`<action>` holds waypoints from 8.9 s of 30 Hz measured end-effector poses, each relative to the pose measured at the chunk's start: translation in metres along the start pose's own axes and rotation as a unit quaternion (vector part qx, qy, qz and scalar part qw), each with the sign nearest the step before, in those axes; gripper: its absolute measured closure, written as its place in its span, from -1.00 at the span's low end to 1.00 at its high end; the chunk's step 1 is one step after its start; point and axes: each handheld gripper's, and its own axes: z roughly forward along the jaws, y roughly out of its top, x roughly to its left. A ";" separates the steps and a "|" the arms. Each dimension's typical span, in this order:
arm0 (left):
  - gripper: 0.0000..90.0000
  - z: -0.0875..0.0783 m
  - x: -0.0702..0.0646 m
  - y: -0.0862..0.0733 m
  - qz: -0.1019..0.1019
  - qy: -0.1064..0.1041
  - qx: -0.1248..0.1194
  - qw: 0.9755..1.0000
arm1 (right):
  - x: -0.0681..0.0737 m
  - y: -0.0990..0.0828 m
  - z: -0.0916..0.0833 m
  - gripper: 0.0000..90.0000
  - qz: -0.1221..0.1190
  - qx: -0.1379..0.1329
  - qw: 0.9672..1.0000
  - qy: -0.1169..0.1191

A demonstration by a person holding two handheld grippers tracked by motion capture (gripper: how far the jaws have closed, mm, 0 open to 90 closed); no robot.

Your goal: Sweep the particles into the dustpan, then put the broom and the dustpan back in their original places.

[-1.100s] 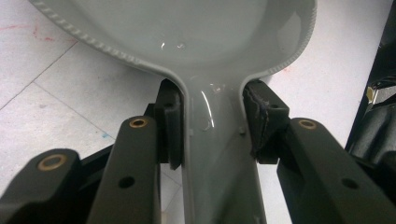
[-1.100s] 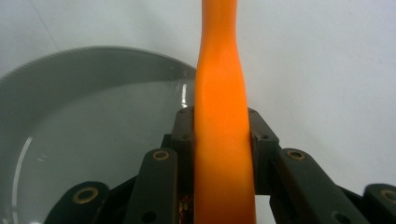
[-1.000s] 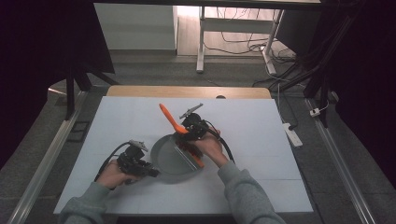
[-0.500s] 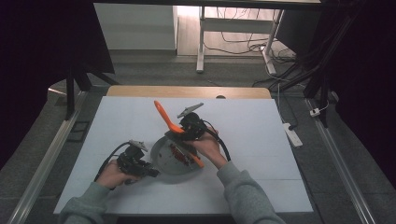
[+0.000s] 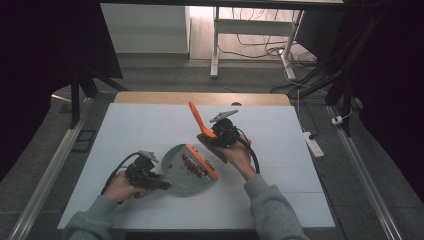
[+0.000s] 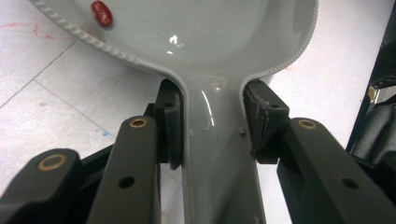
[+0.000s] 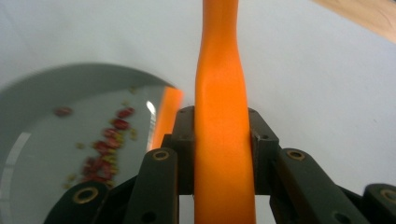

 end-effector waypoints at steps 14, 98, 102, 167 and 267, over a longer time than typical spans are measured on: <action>0.37 0.000 0.000 0.000 -0.001 -0.001 -0.001 1.000 | 0.010 0.024 0.044 0.56 -0.035 0.056 0.998 -0.009; 0.37 0.002 -0.002 -0.001 -0.001 0.002 0.002 1.000 | 0.025 -0.004 -0.008 0.56 0.024 -0.017 0.999 0.032; 0.37 0.002 -0.002 -0.002 0.000 0.001 0.003 1.000 | 0.020 -0.012 -0.007 0.56 0.028 -0.007 0.999 0.026; 0.37 -0.006 -0.005 -0.008 0.003 0.040 -0.052 0.998 | 0.009 -0.045 -0.061 0.56 0.043 -0.081 0.995 0.030; 0.37 -0.041 -0.012 -0.080 -0.239 0.187 -0.212 0.929 | -0.029 -0.131 -0.130 0.56 0.094 -0.047 0.993 0.058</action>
